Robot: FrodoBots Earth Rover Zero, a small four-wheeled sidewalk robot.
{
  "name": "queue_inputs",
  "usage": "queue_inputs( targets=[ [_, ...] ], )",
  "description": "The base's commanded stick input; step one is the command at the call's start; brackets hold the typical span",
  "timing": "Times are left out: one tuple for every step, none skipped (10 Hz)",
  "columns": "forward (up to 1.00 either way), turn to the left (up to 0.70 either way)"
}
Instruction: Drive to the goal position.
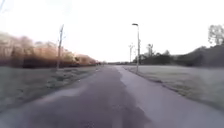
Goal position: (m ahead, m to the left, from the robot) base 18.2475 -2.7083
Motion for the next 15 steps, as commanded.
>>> queue_inputs(
  targets=[
    [1.0, 0.0],
    [1.0, 0.0],
    [1.0, 0.0],
    [1.0, 0.0],
    [1.0, 0.0],
    [1.0, 0.0],
    [1.0, 0.0],
    [1.0, 0.0],
    [1.0, 0.0],
    [1.0, 0.0],
    [1.0, 0.0],
    [1.0, 0.0],
    [1.0, 0.0],
    [1.0, 0.0],
    [1.0, 0.0]
  ],
)
